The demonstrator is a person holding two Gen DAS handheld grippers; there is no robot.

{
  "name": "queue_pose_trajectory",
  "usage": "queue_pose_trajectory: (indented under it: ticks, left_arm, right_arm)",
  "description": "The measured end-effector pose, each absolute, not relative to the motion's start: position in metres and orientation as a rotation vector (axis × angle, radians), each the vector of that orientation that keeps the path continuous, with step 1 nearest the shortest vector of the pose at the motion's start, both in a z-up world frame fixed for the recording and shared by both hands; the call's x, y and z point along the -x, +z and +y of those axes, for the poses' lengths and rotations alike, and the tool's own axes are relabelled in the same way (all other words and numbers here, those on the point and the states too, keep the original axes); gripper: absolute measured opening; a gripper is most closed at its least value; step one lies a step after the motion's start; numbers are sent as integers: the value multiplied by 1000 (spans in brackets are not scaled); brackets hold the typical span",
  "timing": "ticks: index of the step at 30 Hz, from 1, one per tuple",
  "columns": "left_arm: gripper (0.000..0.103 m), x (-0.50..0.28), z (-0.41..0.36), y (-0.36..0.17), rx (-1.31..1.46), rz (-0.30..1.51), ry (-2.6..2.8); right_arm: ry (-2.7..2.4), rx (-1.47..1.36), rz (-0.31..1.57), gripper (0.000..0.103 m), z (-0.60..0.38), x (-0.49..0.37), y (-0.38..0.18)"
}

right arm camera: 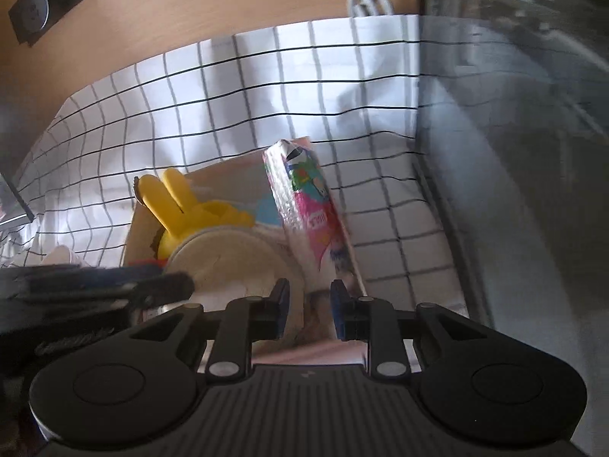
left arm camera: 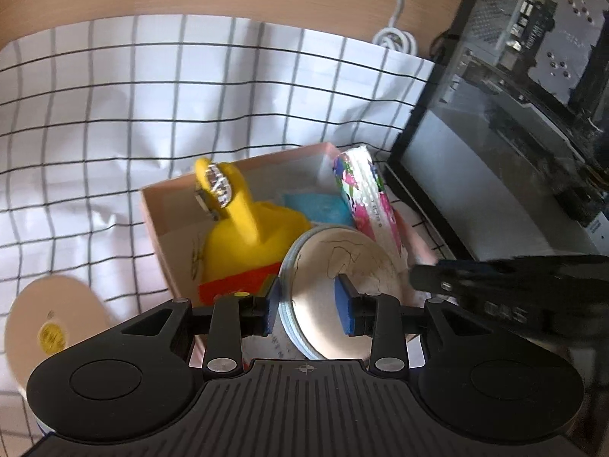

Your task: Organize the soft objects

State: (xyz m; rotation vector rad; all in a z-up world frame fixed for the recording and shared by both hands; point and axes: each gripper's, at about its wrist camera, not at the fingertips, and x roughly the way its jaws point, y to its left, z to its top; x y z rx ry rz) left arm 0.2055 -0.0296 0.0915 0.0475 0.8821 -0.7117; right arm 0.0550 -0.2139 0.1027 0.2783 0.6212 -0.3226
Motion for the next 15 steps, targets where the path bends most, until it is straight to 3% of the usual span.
queue_pose_trajectory:
  ticks: [12, 15]
  left_arm:
    - [37, -212, -37, 80, -109, 800, -764]
    - [33, -204, -29, 84, -76, 786, -717]
  right_arm:
    - [-415, -200, 694, 23, -156, -3, 94]
    - [-367, -167, 687, 24, -158, 5, 89]
